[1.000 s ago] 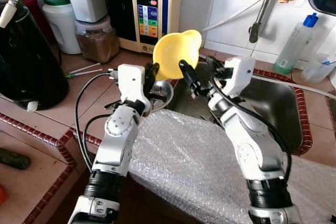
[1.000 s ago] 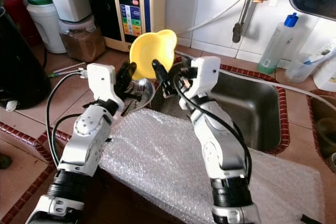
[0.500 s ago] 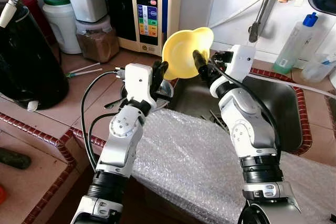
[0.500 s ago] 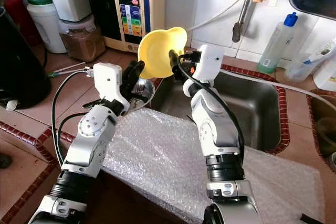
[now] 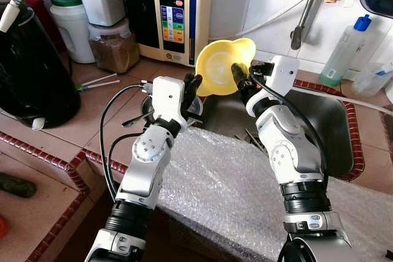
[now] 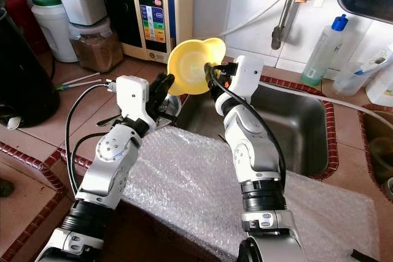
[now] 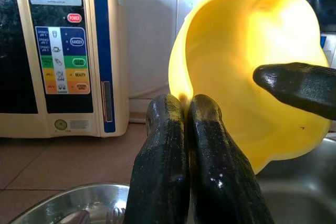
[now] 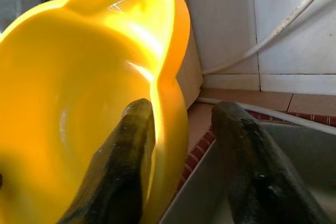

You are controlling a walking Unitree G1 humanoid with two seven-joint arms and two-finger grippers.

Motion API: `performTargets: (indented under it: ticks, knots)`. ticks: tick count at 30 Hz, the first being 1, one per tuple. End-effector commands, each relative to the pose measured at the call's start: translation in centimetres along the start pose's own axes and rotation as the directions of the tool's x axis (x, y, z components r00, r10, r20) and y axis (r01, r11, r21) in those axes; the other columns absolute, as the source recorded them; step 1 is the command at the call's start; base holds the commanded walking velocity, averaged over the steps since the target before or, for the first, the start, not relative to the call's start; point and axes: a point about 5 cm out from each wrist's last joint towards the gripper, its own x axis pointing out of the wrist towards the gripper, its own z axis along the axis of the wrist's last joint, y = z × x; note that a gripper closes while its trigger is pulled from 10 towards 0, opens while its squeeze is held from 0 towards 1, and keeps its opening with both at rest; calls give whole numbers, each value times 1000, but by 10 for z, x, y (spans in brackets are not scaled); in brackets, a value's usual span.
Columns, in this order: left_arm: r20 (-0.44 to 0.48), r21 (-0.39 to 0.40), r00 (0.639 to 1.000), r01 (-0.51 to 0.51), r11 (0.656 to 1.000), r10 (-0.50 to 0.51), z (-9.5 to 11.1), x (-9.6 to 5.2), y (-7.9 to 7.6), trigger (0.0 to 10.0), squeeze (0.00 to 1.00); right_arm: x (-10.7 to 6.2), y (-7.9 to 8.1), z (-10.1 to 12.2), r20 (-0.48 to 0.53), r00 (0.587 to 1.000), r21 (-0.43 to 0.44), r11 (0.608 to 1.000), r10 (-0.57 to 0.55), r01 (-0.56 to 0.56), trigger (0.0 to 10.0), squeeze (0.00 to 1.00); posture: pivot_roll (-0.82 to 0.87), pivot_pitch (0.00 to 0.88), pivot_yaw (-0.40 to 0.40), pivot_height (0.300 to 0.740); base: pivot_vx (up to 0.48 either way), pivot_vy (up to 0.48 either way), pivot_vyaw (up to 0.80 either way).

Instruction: Kitchen organization

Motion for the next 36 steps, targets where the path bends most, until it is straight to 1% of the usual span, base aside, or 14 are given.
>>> performTargets:
  ticks: [1,17,18,19,20,21,24,26,27,29,31,33,35,36]
  knots:
    - [31,14,999,-27,1000,27,6,0,5,0,0,1,-11,3,0,998,8,998,-56,56,0,0,-17,0,-6,740,0,0,0]
    - [32,-5,999,-20,1000,20,3,2,2,0,0,1,-11,-3,-28,998,-3,999,-51,50,0,0,-14,0,-10,740,0,0,0]
    - [29,-26,999,-15,1000,16,3,2,1,706,0,1,-12,-3,-29,998,-4,999,-51,51,0,0,-14,0,-10,740,0,0,0]
    - [28,-53,1000,-10,999,11,2,2,0,4314,0,1,-12,-4,-30,998,-6,999,-52,52,0,0,-14,0,-10,740,0,0,0]
    - [31,-85,999,-3,996,6,3,2,-1,4863,0,1,-12,-4,-31,998,-8,999,-54,53,0,0,-14,0,-11,740,0,0,0]
    - [34,-85,999,-6,996,9,3,2,-1,10000,1000,1,-13,-4,-31,998,-12,998,-54,54,0,0,-14,0,-11,740,0,0,0]
    - [27,-95,1000,-4,995,7,1,1,-2,10000,1000,1,-14,-1,-19,999,-67,997,-49,48,0,0,-16,0,-10,740,0,0,0]
    - [18,-101,1000,11,995,-9,0,1,-4,10000,1000,1,-16,-1,-24,998,-74,996,-56,54,0,0,-17,0,-11,740,0,0,0]
    - [22,-106,1000,21,994,-19,0,0,-5,10000,1000,1,-18,-2,-29,997,-88,994,-66,63,0,0,-18,0,-10,740,0,0,0]
    - [18,-125,996,86,988,-84,-1,-3,-9,10000,1000,1,-28,-2,-33,994,-142,985,-108,103,0,0,-19,0,-11,740,0,0,0]
    - [17,-128,995,101,987,-99,-1,-4,-10,10000,1000,1,-32,-1,-34,992,-154,981,-122,116,0,0,-19,0,-11,740,0,0,0]
    - [13,-131,988,153,980,-153,-1,-5,-13,10000,1000,0,-39,-2,-35,986,-179,972,-161,153,0,0,-19,0,-13,740,0,0,0]
    - [25,-149,956,292,945,-291,3,-9,-25,10000,1000,-3,-60,-6,-50,964,-276,931,-260,237,0,0,-15,0,-15,740,0,0,0]
    - [24,-156,951,309,938,-310,4,-9,-27,10000,1000,-4,-63,-6,-51,960,-287,925,-275,250,0,0,-15,0,-15,740,0,0,0]
